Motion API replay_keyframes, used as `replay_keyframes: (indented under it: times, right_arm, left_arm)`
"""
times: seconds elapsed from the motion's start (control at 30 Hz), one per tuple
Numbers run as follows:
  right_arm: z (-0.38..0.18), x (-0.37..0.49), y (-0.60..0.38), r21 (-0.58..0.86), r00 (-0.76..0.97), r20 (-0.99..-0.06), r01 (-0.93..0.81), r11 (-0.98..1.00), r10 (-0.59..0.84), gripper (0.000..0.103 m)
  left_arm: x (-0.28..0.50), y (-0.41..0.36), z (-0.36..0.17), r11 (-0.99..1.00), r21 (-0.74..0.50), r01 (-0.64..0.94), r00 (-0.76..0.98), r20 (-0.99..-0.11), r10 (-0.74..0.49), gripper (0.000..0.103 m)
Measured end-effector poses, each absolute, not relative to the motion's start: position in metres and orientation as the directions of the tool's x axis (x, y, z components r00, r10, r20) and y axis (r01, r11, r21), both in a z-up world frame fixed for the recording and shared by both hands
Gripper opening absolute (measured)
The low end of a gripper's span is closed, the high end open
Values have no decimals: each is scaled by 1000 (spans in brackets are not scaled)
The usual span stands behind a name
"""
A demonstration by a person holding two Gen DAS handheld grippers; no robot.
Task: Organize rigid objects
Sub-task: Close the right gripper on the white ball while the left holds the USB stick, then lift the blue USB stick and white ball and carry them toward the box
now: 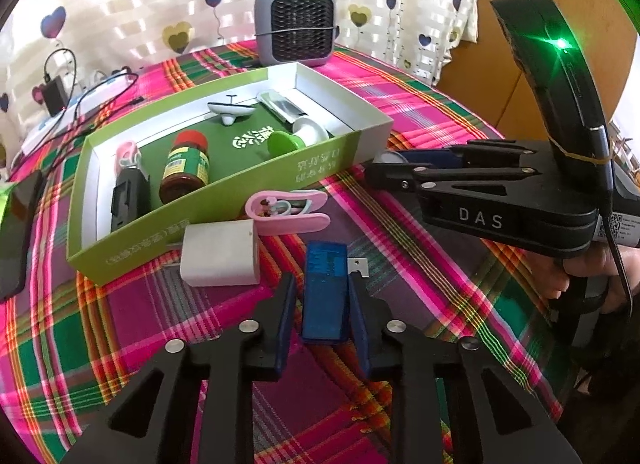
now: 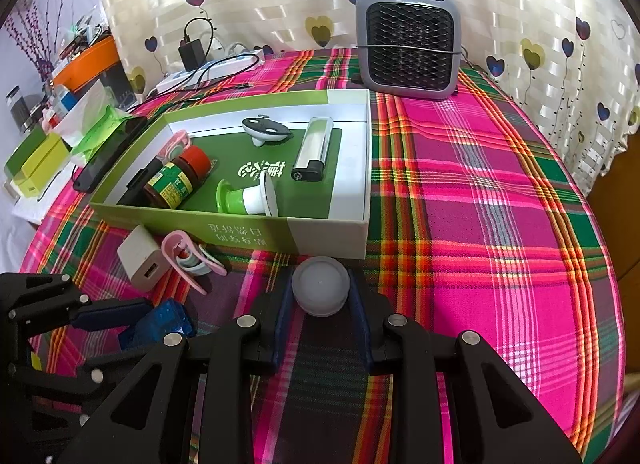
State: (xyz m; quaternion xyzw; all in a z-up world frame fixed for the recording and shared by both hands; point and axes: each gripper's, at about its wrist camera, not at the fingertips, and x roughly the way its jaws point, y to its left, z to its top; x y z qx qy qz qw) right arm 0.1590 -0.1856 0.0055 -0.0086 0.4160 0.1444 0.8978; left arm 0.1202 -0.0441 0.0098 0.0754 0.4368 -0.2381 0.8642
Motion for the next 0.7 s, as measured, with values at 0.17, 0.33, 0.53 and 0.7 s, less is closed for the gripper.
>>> replay_keyframes:
  times: [0.17,0.33,0.53,0.7]
  right_arm:
    - [6,159,-185,101,612,-750,-269,958,251,29]
    - [6,158,-185,100,613,-750,-269,958,250,29]
    - [6,158,-185,100,613,-750,-269,958,250,29]
    - [6,158,-185,100,613,-750,-269,958,250,29]
  left_arm:
    - [121,-43,10,877,-83,473,508,-788,-348,21]
    - [120,-43,10,877,-83,473,508,-788,-349,21]
    - [120,-43,10,877,-84,473,508,-788,-349,21]
    - [120,-43,10,877,-84,473,508,-788,-349,21]
